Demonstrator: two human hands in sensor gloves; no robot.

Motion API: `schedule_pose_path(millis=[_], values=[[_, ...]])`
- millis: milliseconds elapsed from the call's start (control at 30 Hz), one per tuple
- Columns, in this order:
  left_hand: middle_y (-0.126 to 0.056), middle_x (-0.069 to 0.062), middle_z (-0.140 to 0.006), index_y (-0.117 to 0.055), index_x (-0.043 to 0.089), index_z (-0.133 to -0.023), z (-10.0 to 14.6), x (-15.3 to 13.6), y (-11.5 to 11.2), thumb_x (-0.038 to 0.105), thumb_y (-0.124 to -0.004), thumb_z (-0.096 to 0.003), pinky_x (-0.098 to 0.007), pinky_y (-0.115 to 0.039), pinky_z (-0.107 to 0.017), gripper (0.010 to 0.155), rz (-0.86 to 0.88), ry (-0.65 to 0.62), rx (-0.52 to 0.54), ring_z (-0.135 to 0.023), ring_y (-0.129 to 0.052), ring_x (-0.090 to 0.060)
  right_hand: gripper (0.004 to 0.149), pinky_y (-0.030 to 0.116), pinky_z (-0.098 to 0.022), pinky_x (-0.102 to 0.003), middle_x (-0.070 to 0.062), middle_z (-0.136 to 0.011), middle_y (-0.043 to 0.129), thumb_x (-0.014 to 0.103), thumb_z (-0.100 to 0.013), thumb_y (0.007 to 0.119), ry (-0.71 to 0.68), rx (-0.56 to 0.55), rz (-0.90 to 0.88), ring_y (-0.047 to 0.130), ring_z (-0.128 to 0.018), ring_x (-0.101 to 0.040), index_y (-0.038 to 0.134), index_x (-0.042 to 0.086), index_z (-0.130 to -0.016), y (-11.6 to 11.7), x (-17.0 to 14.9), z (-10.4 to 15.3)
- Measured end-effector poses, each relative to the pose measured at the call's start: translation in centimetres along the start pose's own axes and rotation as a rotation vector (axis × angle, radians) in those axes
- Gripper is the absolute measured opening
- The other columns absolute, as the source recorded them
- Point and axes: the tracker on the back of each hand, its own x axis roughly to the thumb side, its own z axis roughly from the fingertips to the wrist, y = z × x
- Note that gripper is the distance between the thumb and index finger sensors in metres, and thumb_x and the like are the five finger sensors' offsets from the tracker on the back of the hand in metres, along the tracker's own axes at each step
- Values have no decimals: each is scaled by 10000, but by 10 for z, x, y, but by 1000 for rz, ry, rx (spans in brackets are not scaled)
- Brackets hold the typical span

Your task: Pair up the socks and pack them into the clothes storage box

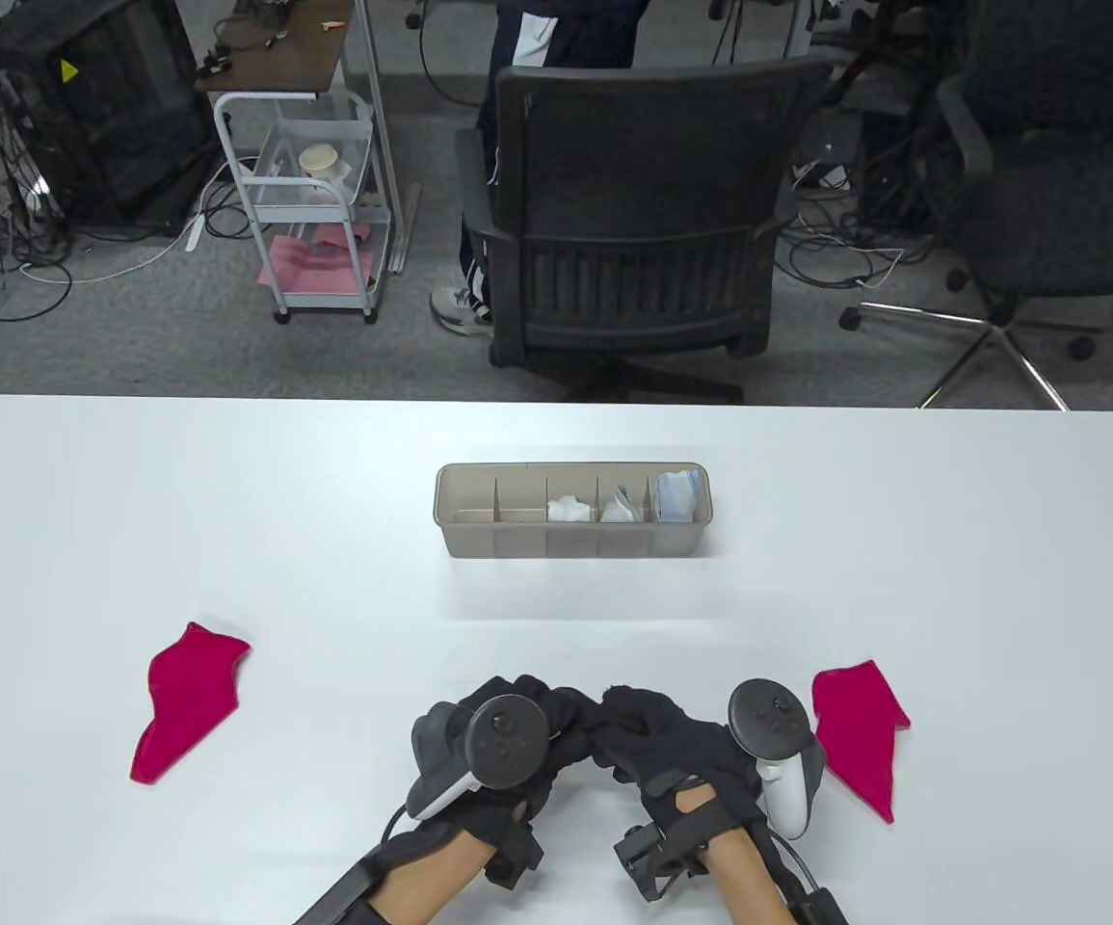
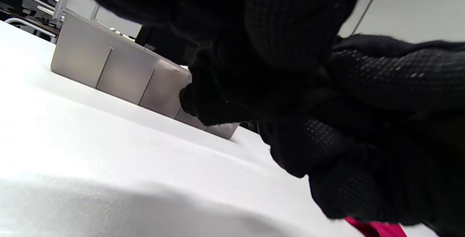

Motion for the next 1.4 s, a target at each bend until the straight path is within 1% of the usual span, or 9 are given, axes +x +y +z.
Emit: schedule_pose_path(millis=[67,100,167,200,267,567,900,1200,1400], values=[[-857,-80,-574,-814,-170,-795,2,5,2,264,-848,-433,-621,-624,-428,567,-49,-27,29,-453,-792,-356,544,923,-469,-375,-113,-873,905,372,-368,932,51,1,-84,1060,-646,-223,758,234,-865,3,-5,-2],[-863,-82,-566,-824,80,-802,3,8,3,271,-837,-438,-619,-629,-426,411,-70,-41,56,-447,-795,-354,568,911,-481,-378,-106,-883,890,377,-366,934,70,11,-139,1046,-658,-219,741,230,-880,4,-8,-3],[-871,-81,-555,-835,-195,-776,4,11,4,279,-831,-440,-615,-641,-421,582,-86,-43,80,-439,-803,-347,635,881,-500,-383,-112,-909,851,374,-362,947,125,61,-250,1007,-673,-209,704,202,-923,8,-14,-6],[-878,-75,-550,-847,82,-790,4,12,5,289,-829,-439,-609,-651,-419,407,-68,-50,90,-435,-811,-340,655,870,-506,-373,-103,-907,836,389,-363,953,139,81,-294,991,-663,-183,691,201,-933,8,-17,-6],[-886,-71,-544,-860,89,-779,5,11,6,299,-837,-438,-606,-659,-418,401,-16,-51,106,-433,-818,-337,599,874,-495,-367,-98,-885,857,396,-357,952,150,73,-357,998,-635,-176,758,236,-900,9,-21,-7],[-899,-10,-553,-880,220,-751,-5,-20,8,293,-887,-422,-581,-680,-418,337,431,142,77,-439,-840,-313,502,936,-471,-339,-69,-932,937,332,-367,909,47,-29,-245,1070,-665,-184,796,372,-854,-2,-10,-3],[-881,-30,-529,-886,179,-751,-8,-22,34,309,-811,-427,-586,-677,-417,356,163,200,303,-423,-823,-312,538,809,-583,-413,52,-915,973,326,-339,954,-137,8,-330,1023,-728,-145,804,311,-855,8,11,4],[-902,-12,-521,-927,193,-727,-5,-56,40,335,-843,-415,-574,-694,-418,353,569,308,258,-422,-841,-300,546,803,-594,-403,50,-915,971,313,-343,944,-312,93,-104,1010,-722,-154,783,309,-865,14,32,3],[-907,-28,-513,-946,175,-719,-5,-71,14,325,-854,-416,-579,-689,-414,351,958,451,53,-414,-839,-308,560,782,-620,-395,48,-913,961,317,-344,946,-348,182,-191,991,-735,-144,766,296,-875,22,31,6]])
